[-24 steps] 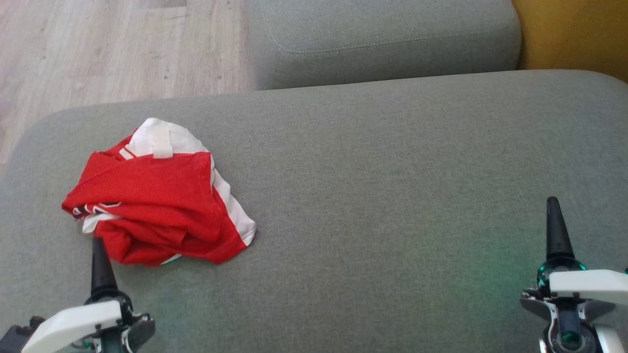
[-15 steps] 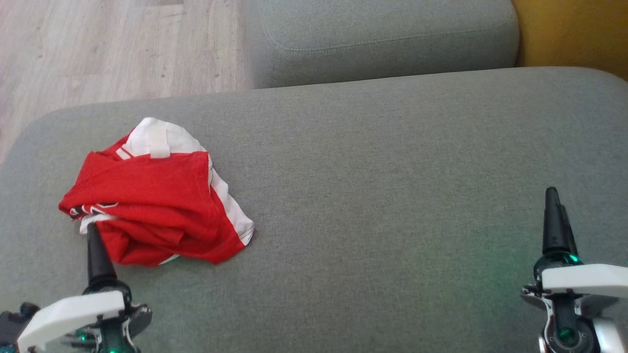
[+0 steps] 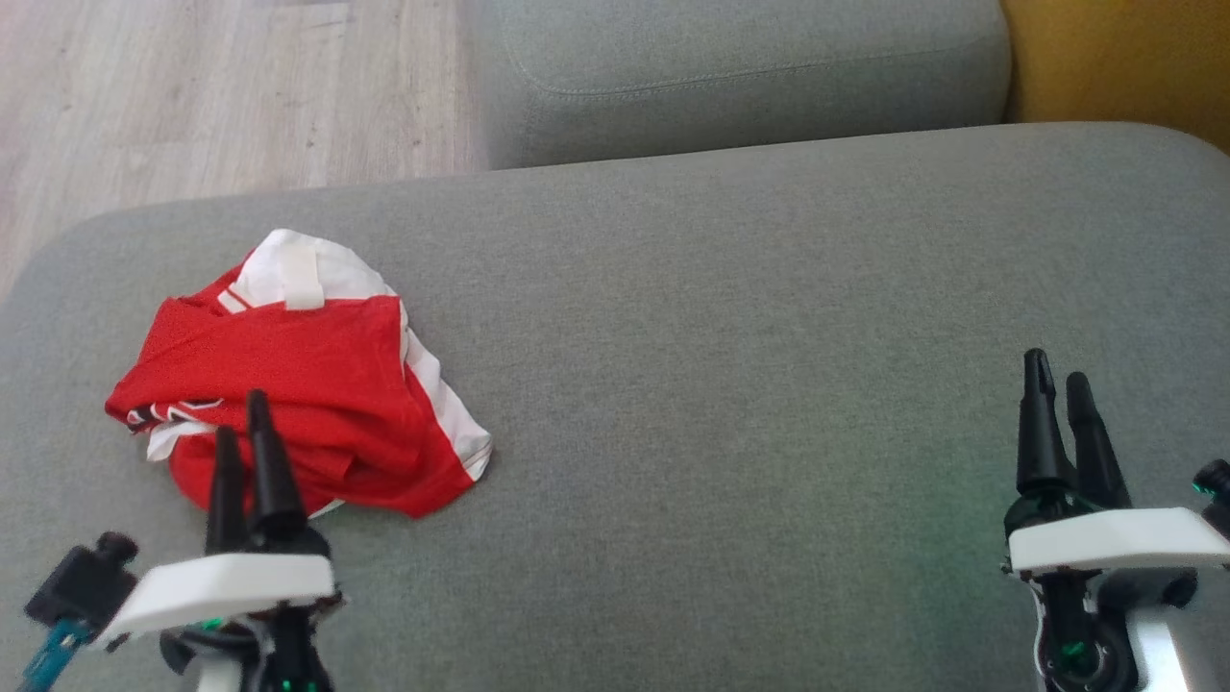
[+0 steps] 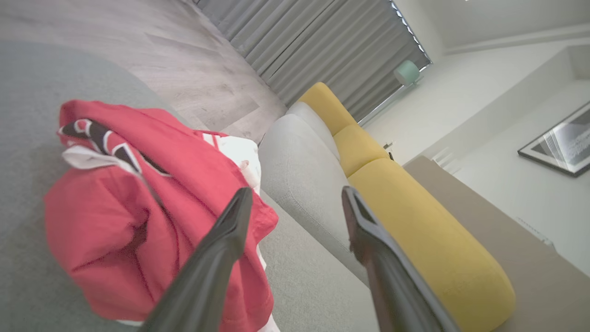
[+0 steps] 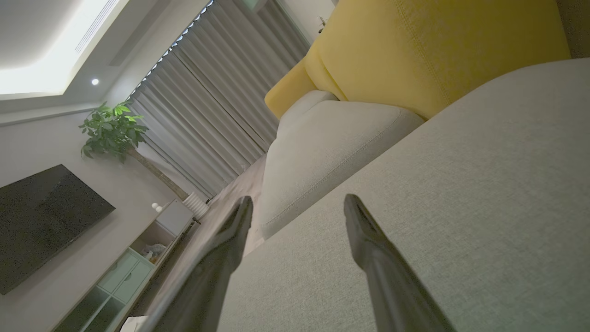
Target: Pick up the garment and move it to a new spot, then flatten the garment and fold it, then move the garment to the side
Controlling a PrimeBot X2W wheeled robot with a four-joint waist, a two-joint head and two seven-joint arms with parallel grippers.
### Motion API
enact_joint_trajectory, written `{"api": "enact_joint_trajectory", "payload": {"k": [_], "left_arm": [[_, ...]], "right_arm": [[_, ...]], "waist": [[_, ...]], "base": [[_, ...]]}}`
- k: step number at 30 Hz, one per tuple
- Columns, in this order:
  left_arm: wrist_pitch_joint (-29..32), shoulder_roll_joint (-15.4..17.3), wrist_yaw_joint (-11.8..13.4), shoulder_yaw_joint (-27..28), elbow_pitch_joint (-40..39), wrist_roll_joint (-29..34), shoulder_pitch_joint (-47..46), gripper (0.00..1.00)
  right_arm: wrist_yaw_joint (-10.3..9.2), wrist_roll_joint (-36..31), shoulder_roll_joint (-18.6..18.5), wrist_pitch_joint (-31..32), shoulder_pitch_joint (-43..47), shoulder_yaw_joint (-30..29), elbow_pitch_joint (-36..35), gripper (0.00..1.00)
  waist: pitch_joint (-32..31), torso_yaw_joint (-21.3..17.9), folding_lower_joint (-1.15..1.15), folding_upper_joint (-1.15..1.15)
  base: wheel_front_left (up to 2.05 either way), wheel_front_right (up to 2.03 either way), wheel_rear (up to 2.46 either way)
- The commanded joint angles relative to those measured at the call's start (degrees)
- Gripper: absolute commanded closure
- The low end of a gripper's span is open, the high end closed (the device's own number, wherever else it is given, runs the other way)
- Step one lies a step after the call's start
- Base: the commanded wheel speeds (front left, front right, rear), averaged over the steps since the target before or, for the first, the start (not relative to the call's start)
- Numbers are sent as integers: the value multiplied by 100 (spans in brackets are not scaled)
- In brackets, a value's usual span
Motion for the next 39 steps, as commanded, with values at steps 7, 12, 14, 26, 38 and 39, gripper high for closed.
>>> {"api": "enact_joint_trajectory", "payload": {"k": [7,12,14,26,38,39], "left_arm": [[-169,68,-66,-326,-265,1252,-350,0],[-254,107,-63,-600,-212,1804,-432,0],[-288,140,-37,-700,-184,2001,-461,0],[-491,431,249,-1400,184,3119,-678,0],[-695,763,737,-2147,506,4239,-991,0],[-712,784,778,-2201,530,4311,-1014,0]], "right_arm": [[-2,-758,-41,-184,-249,134,-358,0],[-3,-1187,-42,-268,-276,206,-441,0],[-3,-1383,-43,-302,-273,233,-445,0],[-3,-2419,-46,-505,-269,355,-384,0],[-3,-3564,-49,-708,-271,466,-430,0],[-3,-3669,-49,-725,-272,482,-422,0]], "waist": [[60,-47,0,0],[98,-64,0,0],[105,-68,0,0],[117,-60,0,0],[137,-17,0,0],[139,-17,0,0]], "base": [[0,0,0],[0,0,0],[0,0,0],[0,0,0],[0,0,0],[0,0,0]]}}
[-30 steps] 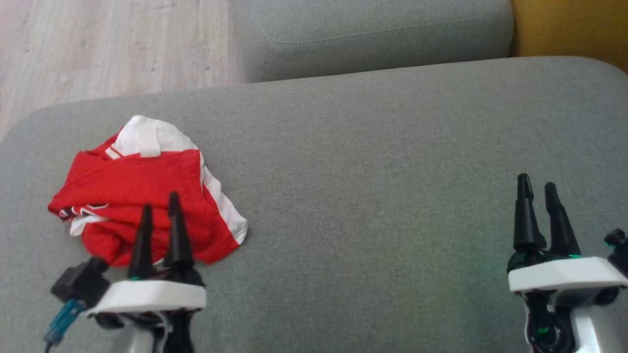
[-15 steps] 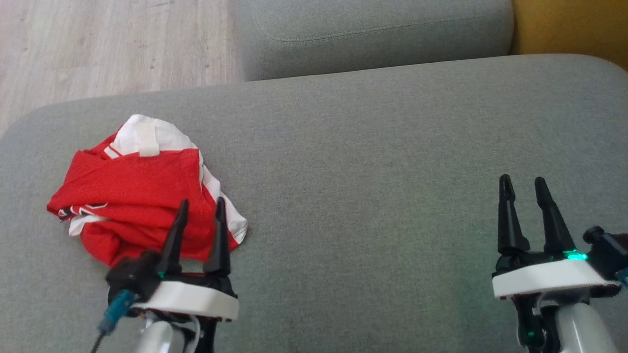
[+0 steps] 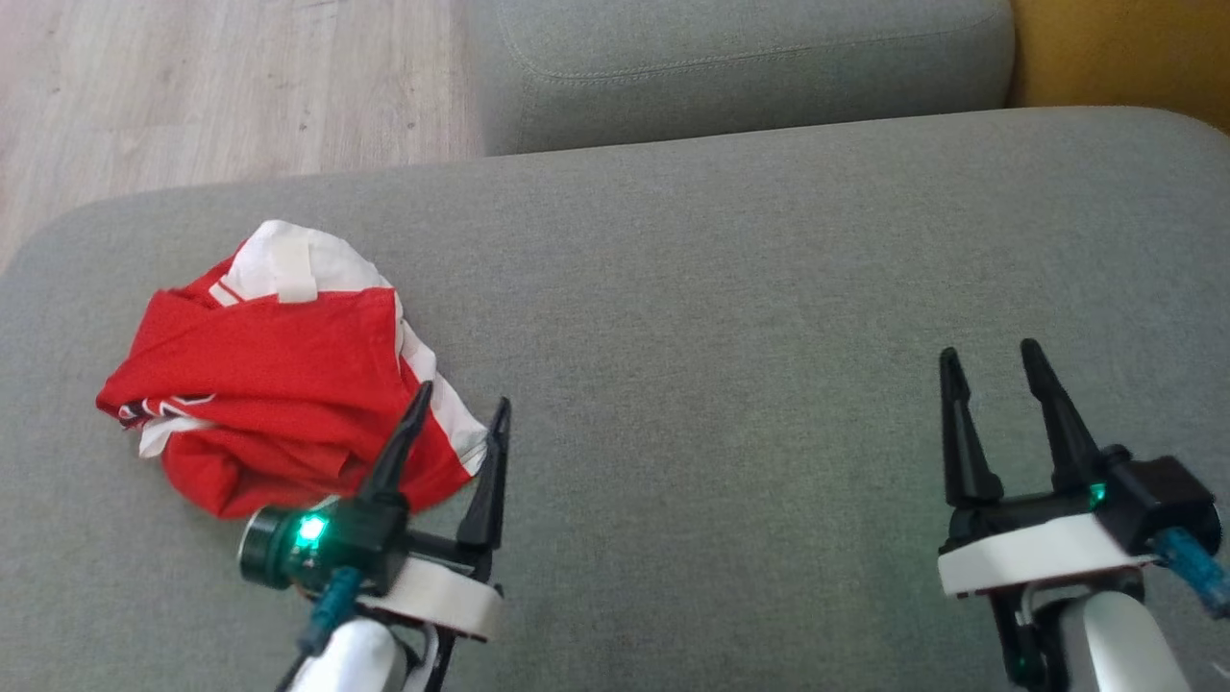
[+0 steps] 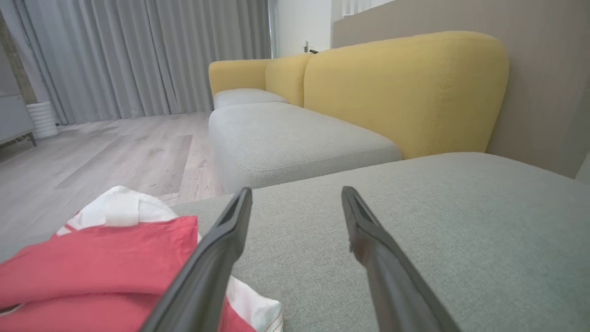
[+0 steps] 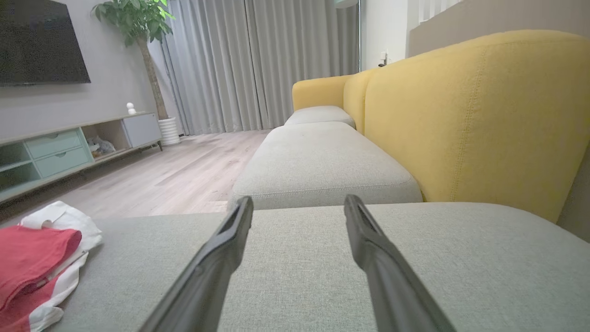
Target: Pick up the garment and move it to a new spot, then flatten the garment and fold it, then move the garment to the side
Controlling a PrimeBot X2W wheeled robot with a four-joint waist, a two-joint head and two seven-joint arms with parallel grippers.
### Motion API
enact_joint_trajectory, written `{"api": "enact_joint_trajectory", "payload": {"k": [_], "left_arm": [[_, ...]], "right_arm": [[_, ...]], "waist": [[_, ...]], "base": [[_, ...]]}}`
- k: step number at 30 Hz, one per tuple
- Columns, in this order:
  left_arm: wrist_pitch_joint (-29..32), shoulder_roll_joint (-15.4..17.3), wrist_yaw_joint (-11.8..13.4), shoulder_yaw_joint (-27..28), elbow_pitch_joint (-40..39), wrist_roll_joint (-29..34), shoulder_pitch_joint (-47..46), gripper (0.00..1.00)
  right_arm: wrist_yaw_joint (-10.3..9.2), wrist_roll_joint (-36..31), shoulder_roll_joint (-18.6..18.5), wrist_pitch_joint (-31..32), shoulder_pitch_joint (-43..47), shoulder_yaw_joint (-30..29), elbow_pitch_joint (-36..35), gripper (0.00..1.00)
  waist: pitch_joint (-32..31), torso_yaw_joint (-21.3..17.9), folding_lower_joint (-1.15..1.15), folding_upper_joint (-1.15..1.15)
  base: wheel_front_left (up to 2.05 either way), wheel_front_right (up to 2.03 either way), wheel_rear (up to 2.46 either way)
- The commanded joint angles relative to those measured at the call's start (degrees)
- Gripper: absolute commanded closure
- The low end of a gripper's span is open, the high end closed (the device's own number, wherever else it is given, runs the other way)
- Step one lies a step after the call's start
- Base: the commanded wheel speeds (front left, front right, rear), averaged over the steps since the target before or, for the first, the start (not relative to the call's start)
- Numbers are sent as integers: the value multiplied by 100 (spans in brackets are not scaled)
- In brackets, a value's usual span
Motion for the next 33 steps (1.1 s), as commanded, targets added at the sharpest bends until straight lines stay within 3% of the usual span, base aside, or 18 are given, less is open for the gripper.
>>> {"api": "enact_joint_trajectory", "payload": {"k": [1,8,14,33], "left_arm": [[-90,129,81,55,-138,216,-371,0],[-208,-5,207,43,-127,53,-352,0],[-293,-256,84,413,-155,-360,-163,0],[-473,-585,-98,1013,376,-58,86,0]], "right_arm": [[-3,-248,-45,-91,-263,143,-197,0],[-4,-557,-47,-209,-252,157,-237,0],[-4,38,-48,-294,-194,136,-196,0],[-4,383,-51,-473,-146,273,619,0]], "waist": [[3,-2,0,0],[-4,1,0,0],[-9,22,0,0],[-18,41,0,0]], "base": [[0,0,0],[0,0,0],[0,0,0],[0,0,0]]}}
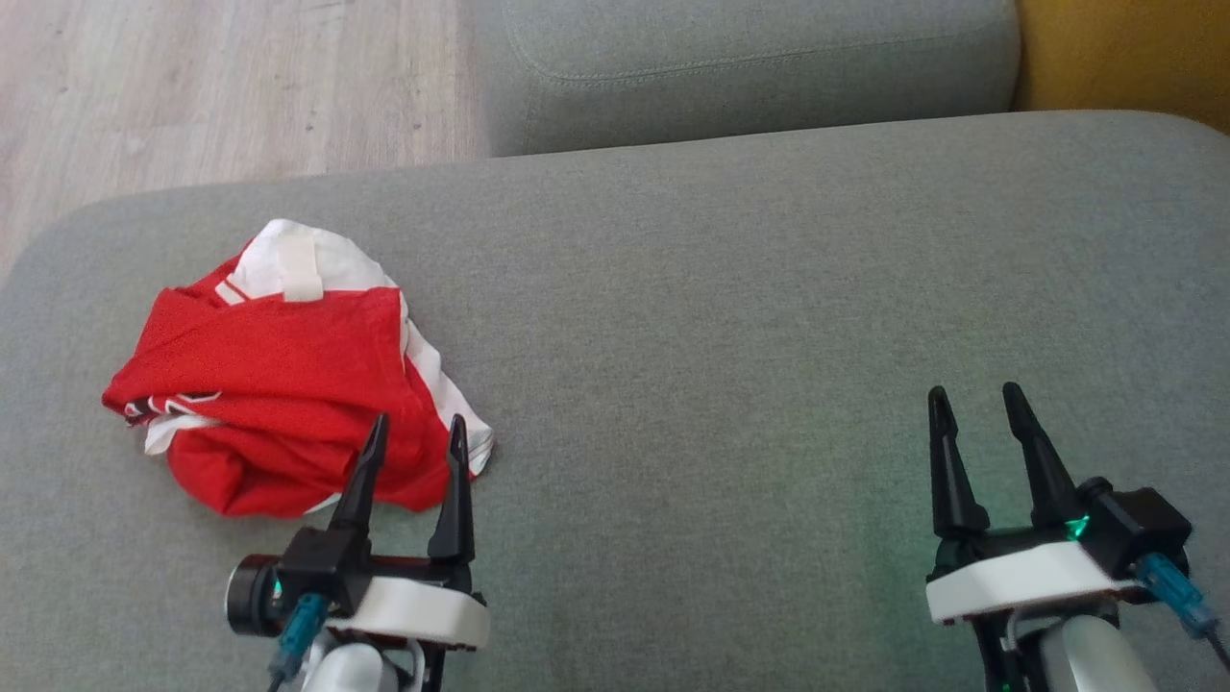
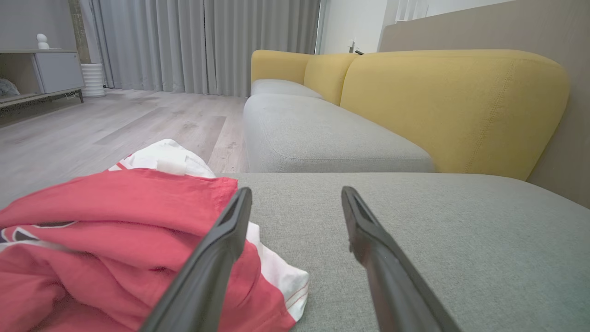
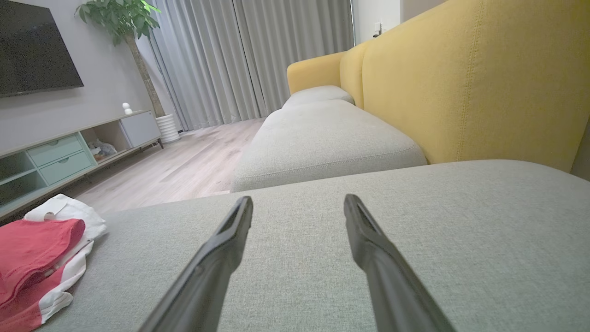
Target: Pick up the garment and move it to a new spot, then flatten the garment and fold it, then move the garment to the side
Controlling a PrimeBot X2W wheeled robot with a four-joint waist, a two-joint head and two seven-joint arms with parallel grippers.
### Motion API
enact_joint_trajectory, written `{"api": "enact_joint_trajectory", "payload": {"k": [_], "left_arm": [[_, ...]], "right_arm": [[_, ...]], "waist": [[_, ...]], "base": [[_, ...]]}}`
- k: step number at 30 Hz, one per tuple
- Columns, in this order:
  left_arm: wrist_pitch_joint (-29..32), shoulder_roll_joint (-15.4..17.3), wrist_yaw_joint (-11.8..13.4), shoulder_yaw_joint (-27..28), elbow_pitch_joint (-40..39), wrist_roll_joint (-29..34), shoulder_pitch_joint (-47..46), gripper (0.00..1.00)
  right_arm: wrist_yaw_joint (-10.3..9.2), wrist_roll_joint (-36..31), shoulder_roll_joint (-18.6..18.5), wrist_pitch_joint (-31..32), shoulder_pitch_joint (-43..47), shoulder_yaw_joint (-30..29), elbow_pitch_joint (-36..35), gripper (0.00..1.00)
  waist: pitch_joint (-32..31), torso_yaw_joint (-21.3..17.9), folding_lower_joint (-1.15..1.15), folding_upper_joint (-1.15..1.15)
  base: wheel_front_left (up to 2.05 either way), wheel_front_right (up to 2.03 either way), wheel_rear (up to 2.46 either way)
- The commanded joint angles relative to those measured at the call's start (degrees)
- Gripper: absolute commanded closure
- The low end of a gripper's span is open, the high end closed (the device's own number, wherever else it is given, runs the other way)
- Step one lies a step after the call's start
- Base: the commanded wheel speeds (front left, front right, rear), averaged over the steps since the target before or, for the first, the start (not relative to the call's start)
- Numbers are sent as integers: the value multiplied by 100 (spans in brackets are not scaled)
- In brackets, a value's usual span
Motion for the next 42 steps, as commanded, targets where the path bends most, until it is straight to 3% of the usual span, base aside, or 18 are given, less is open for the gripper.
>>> {"api": "enact_joint_trajectory", "payload": {"k": [1,12,42], "left_arm": [[-56,-9,-36,240,-137,38,-181,0],[-56,-38,-131,385,-109,50,-175,0],[-56,-43,-54,883,-210,166,235,0]], "right_arm": [[-4,24,-48,-62,-180,143,-133,0],[-4,68,-48,-62,-208,181,-119,0],[-4,125,-48,-62,79,1198,-221,0]], "waist": [[14,0,0,0],[-20,113,0,0],[-394,1827,0,0]], "base": [[0,0,0],[0,0,0],[0,0,0]]}}
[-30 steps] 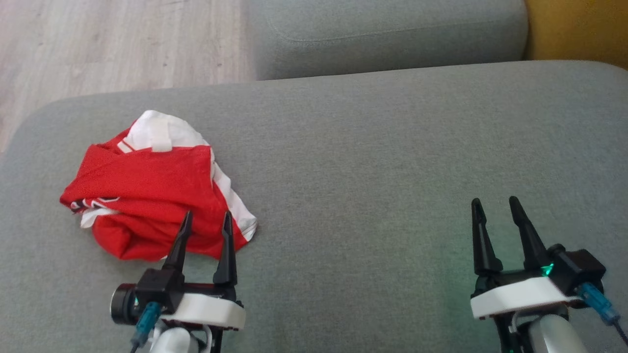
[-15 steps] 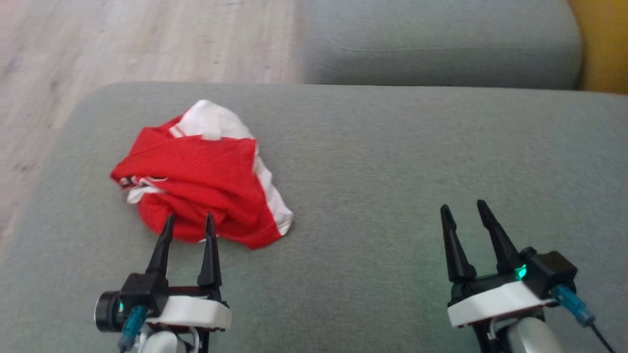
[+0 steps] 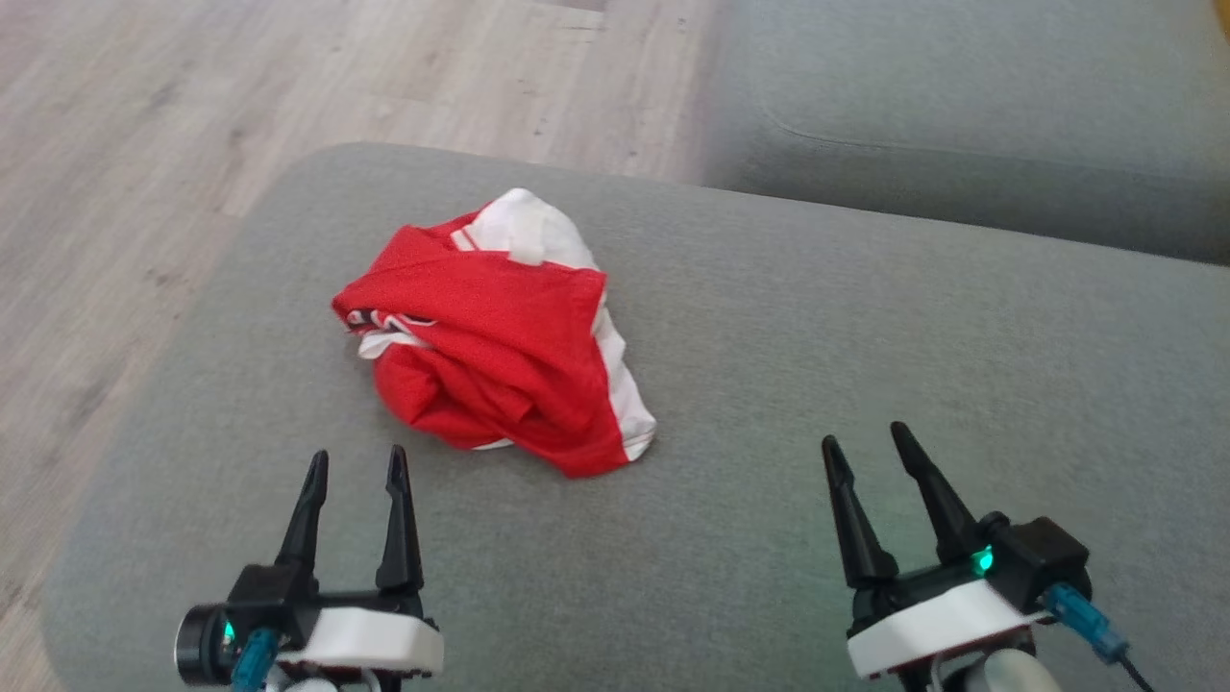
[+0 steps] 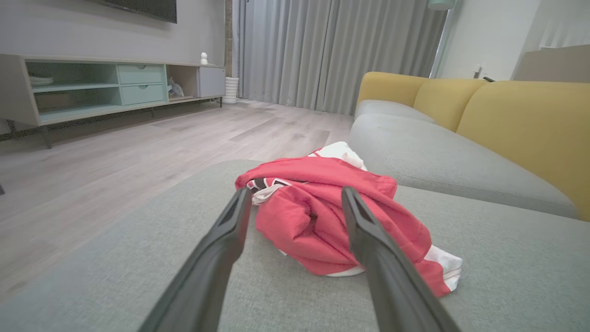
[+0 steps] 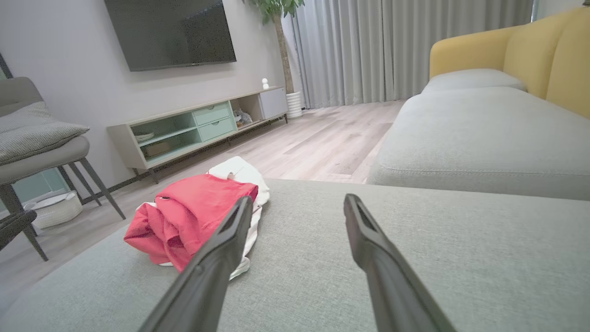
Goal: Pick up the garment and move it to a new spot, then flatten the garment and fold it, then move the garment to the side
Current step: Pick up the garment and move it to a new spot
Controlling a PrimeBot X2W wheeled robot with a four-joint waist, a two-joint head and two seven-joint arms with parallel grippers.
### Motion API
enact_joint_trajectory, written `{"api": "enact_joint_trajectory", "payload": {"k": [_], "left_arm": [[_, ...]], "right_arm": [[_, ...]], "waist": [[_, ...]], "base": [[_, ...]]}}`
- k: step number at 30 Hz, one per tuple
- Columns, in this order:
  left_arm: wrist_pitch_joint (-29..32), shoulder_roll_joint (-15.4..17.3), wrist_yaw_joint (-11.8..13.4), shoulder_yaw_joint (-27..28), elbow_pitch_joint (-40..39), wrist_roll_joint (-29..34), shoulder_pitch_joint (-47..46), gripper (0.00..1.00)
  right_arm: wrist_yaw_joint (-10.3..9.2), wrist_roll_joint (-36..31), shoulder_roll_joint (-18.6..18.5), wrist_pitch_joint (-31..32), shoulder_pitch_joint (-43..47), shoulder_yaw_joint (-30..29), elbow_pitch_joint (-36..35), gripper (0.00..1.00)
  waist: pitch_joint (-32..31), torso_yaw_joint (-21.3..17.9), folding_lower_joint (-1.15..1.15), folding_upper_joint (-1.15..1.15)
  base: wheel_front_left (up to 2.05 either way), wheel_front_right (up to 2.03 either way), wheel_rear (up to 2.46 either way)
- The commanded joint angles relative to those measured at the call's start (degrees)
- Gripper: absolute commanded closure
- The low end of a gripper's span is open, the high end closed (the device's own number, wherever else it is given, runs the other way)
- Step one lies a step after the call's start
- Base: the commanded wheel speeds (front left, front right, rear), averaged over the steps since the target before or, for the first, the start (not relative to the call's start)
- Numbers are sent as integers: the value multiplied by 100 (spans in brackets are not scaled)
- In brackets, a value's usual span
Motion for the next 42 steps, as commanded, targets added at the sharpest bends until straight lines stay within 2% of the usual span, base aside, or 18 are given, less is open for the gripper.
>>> {"api": "enact_joint_trajectory", "payload": {"k": [1,8,15,22,23,24,26,30,33,37,42], "left_arm": [[-55,-5,35,191,-198,13,-138,0],[-55,-5,60,228,-253,29,-82,0],[-55,-5,64,271,-272,70,-105,0],[-55,98,-166,204,-219,276,-540,0],[-31,211,-361,72,-78,362,-878,0],[-31,211,-361,72,-78,362,-878,0],[189,406,-580,-126,98,487,-1362,0],[877,773,-851,-566,460,517,-2501,0],[1563,1066,-901,-1027,767,259,-3285,0],[2375,1581,-906,-1781,1078,-470,-4107,0],[3033,2153,-907,-2492,1357,-1282,-4646,0]], "right_arm": [[-4,-21,-38,-62,-136,168,-195,0],[-4,-9,-38,-62,-118,305,-190,0],[-4,-4,-38,-62,-153,365,-205,0],[-4,-71,-38,-62,-296,263,-255,0],[-4,-115,-38,-62,-360,170,-257,0],[-4,-115,-38,-62,-360,170,-257,0],[-4,-177,-38,-62,-466,67,-275,0],[-4,-198,-38,-62,-713,-21,-321,0],[-4,-168,-38,-62,-881,-55,-351,0],[-4,-112,-38,-62,-1040,-41,-371,0],[-4,-16,-38,-62,-1165,-41,-386,0]], "waist": [[-23,104,0,0],[-37,338,0,0],[17,321,0,0],[349,135,0,0],[519,52,0,0],[519,52,0,0],[726,-72,0,0],[1140,-353,0,0],[1414,-574,0,0],[1682,-844,0,0],[1858,-1078,0,0]], "base": [[0,0,0],[0,0,0],[0,0,0],[0,0,0],[0,0,0],[0,0,0],[0,0,0],[0,0,0],[0,0,0],[0,0,0],[0,0,0]]}}
